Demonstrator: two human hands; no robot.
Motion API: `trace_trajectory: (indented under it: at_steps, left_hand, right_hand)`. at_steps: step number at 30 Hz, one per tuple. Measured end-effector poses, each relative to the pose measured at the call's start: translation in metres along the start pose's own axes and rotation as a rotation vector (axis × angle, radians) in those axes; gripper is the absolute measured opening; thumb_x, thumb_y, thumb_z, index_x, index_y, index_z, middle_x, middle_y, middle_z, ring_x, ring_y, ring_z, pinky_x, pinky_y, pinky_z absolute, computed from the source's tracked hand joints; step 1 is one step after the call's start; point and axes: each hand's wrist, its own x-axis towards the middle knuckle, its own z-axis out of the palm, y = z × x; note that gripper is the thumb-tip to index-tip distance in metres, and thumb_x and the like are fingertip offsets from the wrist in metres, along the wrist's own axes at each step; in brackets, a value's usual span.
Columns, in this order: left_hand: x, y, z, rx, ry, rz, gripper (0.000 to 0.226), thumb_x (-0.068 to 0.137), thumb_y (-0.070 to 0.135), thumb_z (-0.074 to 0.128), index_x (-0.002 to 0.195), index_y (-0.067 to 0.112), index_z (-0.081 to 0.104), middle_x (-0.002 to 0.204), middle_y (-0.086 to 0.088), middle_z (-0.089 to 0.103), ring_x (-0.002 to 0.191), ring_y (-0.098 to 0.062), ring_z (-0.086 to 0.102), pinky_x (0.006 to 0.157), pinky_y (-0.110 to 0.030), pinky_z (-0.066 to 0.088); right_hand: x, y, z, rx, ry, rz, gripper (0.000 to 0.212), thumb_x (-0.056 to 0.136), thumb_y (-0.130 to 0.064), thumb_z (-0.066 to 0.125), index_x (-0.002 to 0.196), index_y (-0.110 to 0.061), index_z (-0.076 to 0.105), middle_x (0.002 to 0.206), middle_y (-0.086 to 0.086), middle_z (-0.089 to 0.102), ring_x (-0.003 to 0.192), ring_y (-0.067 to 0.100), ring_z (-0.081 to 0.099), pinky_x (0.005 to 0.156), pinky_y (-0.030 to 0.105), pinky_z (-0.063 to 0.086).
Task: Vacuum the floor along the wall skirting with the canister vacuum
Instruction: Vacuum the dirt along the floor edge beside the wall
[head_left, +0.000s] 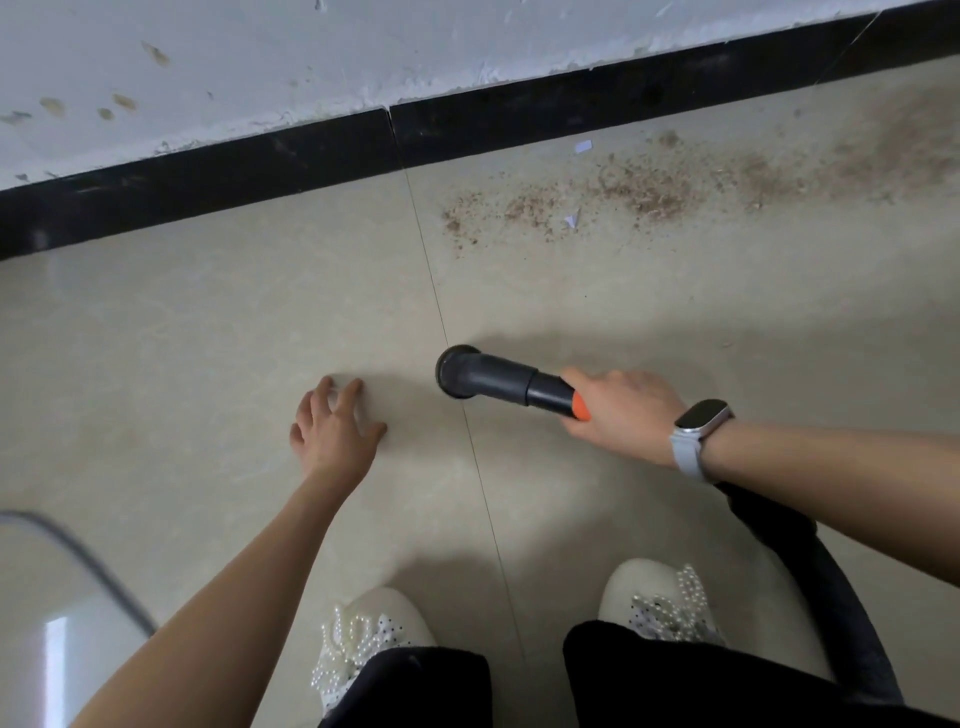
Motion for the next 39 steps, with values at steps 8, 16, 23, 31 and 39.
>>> trace_trajectory:
  at_steps: [8,16,23,31,39]
  left_hand:
    - [0.000,0.012,-0.004,0.073,-0.017,0.013,0.065,0.089,0.037,0.061,0.146,0.025,0.030,0.158,-0.004,0.010,0.144,-0.026,0.004,0.115,-0.046,0.016]
    - [-0.013,0.068,0.025,0.277,-0.142,0.319,0.080,0.087,0.048,0.058,0.150,0.026,0.014,0.159,-0.005,-0.001,0.146,-0.027,-0.003,0.117,-0.048,0.009]
    - [-0.009,0.091,0.030,0.264,-0.166,0.276,0.083,0.083,0.047,0.064,0.149,0.026,0.016,0.158,-0.004,0.002,0.145,-0.026,0.000,0.115,-0.046,0.013]
    - [0.025,0.060,0.001,0.093,-0.063,0.085,0.082,0.085,0.039,0.066,0.149,0.021,0.019,0.157,-0.004,0.008,0.144,-0.026,0.006,0.114,-0.046,0.018]
    - [0.040,0.056,-0.003,0.202,-0.131,0.057,0.093,0.081,0.047,0.068,0.150,0.027,0.009,0.159,-0.002,-0.007,0.145,-0.025,-0.007,0.116,-0.047,0.010]
  right_hand:
    - [-0.015,-0.011,0.023,0.045,-0.084,-0.161,0.031,0.095,-0.039,0.044,0.121,-0.021,0.042,0.103,0.006,0.063,0.086,0.029,0.059,0.062,0.029,0.034]
    - [-0.039,0.086,0.016,0.166,0.050,0.336,0.033,0.091,-0.041,0.048,0.118,-0.021,0.044,0.095,0.007,0.062,0.086,0.032,0.060,0.065,0.032,0.039]
    - [-0.027,0.062,0.019,0.213,0.072,0.283,0.032,0.092,-0.041,0.048,0.115,-0.019,0.042,0.104,0.009,0.063,0.092,0.034,0.060,0.067,0.034,0.038]
    - [-0.049,0.070,0.028,0.535,-0.069,0.176,0.050,0.086,-0.037,0.061,0.129,-0.030,0.037,0.105,-0.002,0.063,0.091,0.024,0.061,0.079,0.034,0.046]
    - [0.032,0.012,-0.003,0.408,0.092,0.101,0.036,0.091,-0.034,0.052,0.123,-0.022,0.041,0.091,0.002,0.058,0.080,0.032,0.056,0.064,0.034,0.040]
